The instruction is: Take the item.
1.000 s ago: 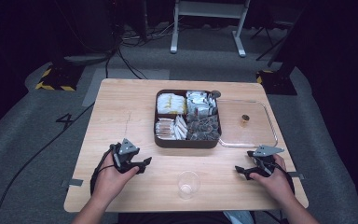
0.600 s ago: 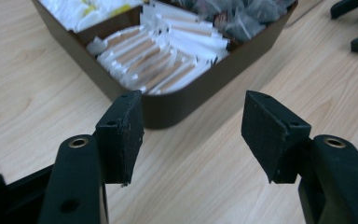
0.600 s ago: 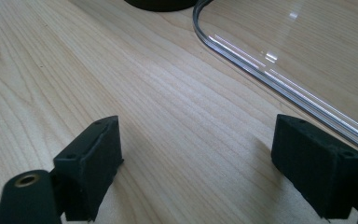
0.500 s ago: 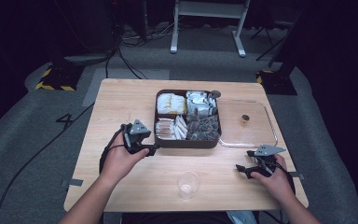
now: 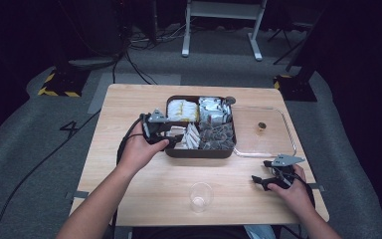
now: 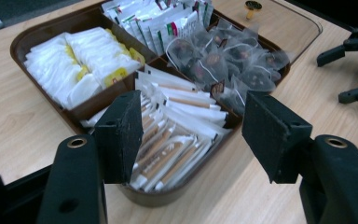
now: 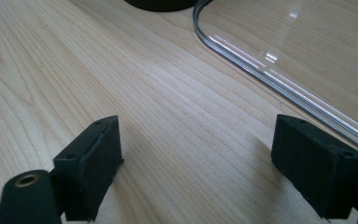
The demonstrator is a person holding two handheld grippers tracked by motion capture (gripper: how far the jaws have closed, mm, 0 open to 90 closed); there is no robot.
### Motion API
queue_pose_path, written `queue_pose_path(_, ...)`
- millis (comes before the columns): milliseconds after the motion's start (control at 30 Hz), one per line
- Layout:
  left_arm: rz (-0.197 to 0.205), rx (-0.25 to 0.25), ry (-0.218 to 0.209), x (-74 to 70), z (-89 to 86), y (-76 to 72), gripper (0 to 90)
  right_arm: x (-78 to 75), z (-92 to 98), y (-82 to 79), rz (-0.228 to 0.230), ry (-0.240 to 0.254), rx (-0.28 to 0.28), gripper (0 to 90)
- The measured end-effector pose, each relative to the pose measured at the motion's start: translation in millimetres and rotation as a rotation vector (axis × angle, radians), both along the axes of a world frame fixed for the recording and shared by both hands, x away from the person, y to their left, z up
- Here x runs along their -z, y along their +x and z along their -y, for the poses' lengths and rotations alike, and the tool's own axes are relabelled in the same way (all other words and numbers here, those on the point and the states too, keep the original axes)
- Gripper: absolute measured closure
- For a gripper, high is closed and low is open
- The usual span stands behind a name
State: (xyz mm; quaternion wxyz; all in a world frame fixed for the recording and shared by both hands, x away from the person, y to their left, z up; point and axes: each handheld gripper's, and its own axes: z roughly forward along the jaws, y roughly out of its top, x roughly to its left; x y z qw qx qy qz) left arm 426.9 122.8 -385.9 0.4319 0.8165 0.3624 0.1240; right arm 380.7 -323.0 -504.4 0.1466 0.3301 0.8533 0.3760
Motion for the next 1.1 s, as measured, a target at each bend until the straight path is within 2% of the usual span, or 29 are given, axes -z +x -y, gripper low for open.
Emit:
queue_pose_path(100, 0.027, 0.026, 0.017, -0.5, 4.3, 8.5, 36.7, 0.0, 0.0, 0.0, 0.000, -0.001, 0.000, 16.1)
queue_pose_path(167, 0.025, 0.033, 0.013, -0.1, 6.4, 15.2, 34.8, 0.0, 0.0, 0.0, 0.001, -0.001, 0.000, 16.1)
queue_pose_path(200, 0.020, 0.020, 0.007, 0.1, 8.3, 21.8, 35.3, 0.0, 0.0, 0.0, 0.000, 0.000, 0.000, 16.1)
queue_pose_path(400, 0.022, -0.009, 0.023, -2.3, 13.1, 37.8, 37.0, 0.0, -0.1, -0.1, 0.001, -0.001, 0.000, 16.2)
queue_pose_path(467, 0.013, -0.014, 0.022, -2.4, 16.9, 43.7, 38.9, 0.0, -0.1, -0.8, 0.004, -0.002, 0.002, 16.8)
queue_pose_path(500, 0.020, -0.003, 0.041, -1.2, 22.0, 50.2, 42.5, 0.0, 0.1, -1.0, 0.005, -0.002, 0.001, 17.1)
queue_pose_path(533, 0.020, -0.003, 0.041, -1.2, 22.0, 50.2, 42.2, 0.0, 0.1, -1.2, 0.005, -0.002, 0.001, 17.4)
queue_pose_path(600, 0.002, 0.004, 0.034, 0.9, 26.7, 57.4, 42.0, 0.0, 0.2, -1.4, 0.004, 0.000, 0.001, 17.7)
queue_pose_path(700, 0.013, 0.007, 0.047, 1.3, 30.4, 69.8, 40.1, -0.1, 0.4, -2.1, 0.004, 0.000, 0.002, 18.1)
queue_pose_path(800, -0.013, -0.012, 0.041, 2.4, 33.1, 81.2, 40.6, -0.2, 0.4, -2.1, 0.003, 0.000, 0.002, 18.1)
queue_pose_path(967, -0.011, -0.035, 0.054, 7.2, 32.9, 99.6, 41.6, -0.1, 0.5, -1.6, 0.003, 0.001, -0.001, 18.1)
queue_pose_path(1000, -0.017, -0.043, 0.058, 11.0, 33.3, 106.7, 43.0, -0.1, 0.6, -1.6, 0.003, 0.001, -0.002, 18.1)
queue_pose_path(1100, -0.039, -0.038, 0.062, 15.1, 34.8, 113.0, 47.1, -0.1, 0.6, -1.3, 0.003, 0.001, -0.004, 18.1)
